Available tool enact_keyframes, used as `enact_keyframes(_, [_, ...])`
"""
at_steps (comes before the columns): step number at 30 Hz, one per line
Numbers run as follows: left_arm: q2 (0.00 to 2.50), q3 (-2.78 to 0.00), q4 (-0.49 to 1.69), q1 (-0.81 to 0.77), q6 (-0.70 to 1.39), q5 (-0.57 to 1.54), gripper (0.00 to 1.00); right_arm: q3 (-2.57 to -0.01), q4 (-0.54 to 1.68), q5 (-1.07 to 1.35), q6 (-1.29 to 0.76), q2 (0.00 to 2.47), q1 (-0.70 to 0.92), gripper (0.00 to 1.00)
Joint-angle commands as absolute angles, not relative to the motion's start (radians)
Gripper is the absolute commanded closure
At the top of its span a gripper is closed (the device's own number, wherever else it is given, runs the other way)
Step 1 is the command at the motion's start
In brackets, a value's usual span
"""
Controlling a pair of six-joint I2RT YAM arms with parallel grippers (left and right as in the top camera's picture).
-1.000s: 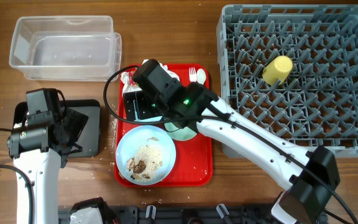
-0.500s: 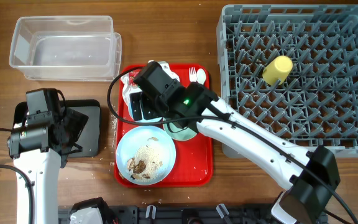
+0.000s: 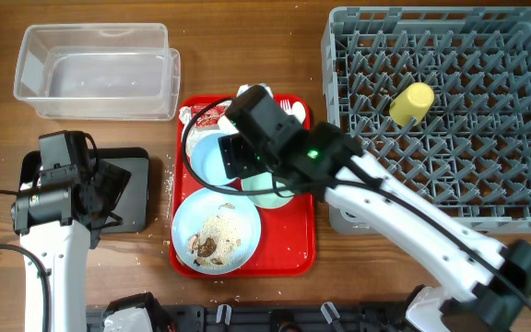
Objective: Sort waste into correct bins and load items into the dishwasher rack
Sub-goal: 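Lower the right gripper onto the pale-green bowl rim and grasp it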
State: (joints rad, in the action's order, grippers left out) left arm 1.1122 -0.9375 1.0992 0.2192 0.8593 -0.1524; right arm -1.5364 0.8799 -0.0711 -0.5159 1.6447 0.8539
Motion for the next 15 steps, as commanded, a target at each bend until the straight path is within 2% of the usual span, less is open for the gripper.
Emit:
enact_keyframes(1, [1.102,-0.935,1.097,0.221,0.873,-0.169,0.00,-1.510,0.908,-0.054,-0.586,1.743,0.855,0.35])
enact_keyframes(4, [1.102,-0.935,1.097,0.221,0.873,-0.169,0.00,-1.510,0.931,-0.003,-0.587,1.795,0.856,0.49])
enact_keyframes(10, [1.102,-0.935,1.097,0.221,0.873,-0.169,0.00,-1.510,0.994,0.048,-0.575,1.893,0.859,0.53])
enact_keyframes(15, [1.102,-0.935,1.097,0.221,0.872,-0.169,0.00,-1.509,0.988,0.065,-0.575,1.942,0.878,0.51])
